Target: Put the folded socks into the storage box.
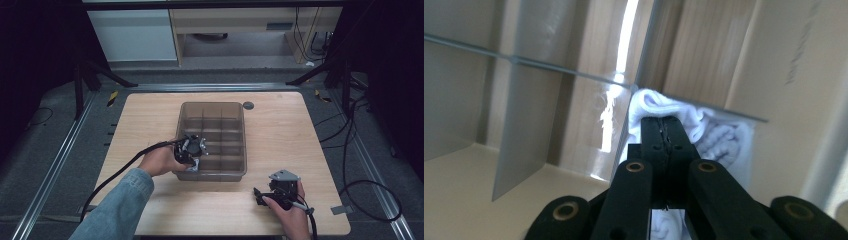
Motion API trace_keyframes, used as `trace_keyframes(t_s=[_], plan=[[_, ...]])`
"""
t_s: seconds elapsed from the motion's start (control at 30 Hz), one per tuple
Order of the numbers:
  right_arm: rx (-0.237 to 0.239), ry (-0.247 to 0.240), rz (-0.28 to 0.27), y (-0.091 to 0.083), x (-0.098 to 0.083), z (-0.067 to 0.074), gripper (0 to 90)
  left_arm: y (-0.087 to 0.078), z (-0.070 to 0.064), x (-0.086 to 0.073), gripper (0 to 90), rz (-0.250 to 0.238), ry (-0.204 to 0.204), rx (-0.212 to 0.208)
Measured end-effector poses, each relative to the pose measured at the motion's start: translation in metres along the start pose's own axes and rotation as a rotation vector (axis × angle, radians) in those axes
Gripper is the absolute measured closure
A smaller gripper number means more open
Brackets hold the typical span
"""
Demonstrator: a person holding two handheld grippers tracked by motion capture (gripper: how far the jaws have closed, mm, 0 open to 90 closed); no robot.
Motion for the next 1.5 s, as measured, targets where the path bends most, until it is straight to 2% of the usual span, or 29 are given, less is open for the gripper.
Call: trace_keyframes(t_s=[0.3, 0.47, 0.63, 0.87, 1.13, 1.27, 1.37, 1.43, 1.5], plan=[[0.0, 0.0, 0.0, 0.0, 0.0, 0.0, 0.4, 0.008, 0.0, 0.002, 89.7, 0.03, -0.006, -0.004], [0.0, 0.0, 0.0, 0.0, 0.0, 0.0, 0.4, 0.007, -0.001, 0.001, 89.7, 0.029, -0.001, -0.003], [0.0, 0.0, 0.0, 0.0, 0.0, 0.0, 0.4, 0.0, 0.001, 0.0, 89.7, 0.003, -0.009, -0.014], [0.0, 0.0, 0.0, 0.0, 0.0, 0.0, 0.4, -0.02, 0.005, 0.0, 89.1, -0.067, -0.03, -0.002], [0.0, 0.0, 0.0, 0.0, 0.0, 0.0, 0.4, -0.033, 0.008, 0.001, 87.6, -0.129, -0.052, -0.005], [0.0, 0.0, 0.0, 0.0, 0.0, 0.0, 0.4, -0.036, 0.008, 0.001, 86.6, -0.14, -0.056, -0.003], [0.0, 0.0, 0.0, 0.0, 0.0, 0.0, 0.4, -0.038, 0.007, 0.002, 85.9, -0.151, -0.041, 0.005], [0.0, 0.0, 0.0, 0.0, 0.0, 0.0, 0.4, -0.039, 0.008, 0.002, 85.7, -0.154, -0.059, 0.008], [0.0, 0.0, 0.0, 0.0, 0.0, 0.0, 0.4, -0.04, 0.009, 0.002, 85.6, -0.16, -0.06, 0.013]])
Point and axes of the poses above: each handheld gripper's, and its own axes: y roughly forward along the jaws, x roughly out of its top, z roughly to its left, the point moved 7 cm from there along y, roughly forward along the jaws, and after that the axes turned 6 degrees about z, right-handed, at the moved point
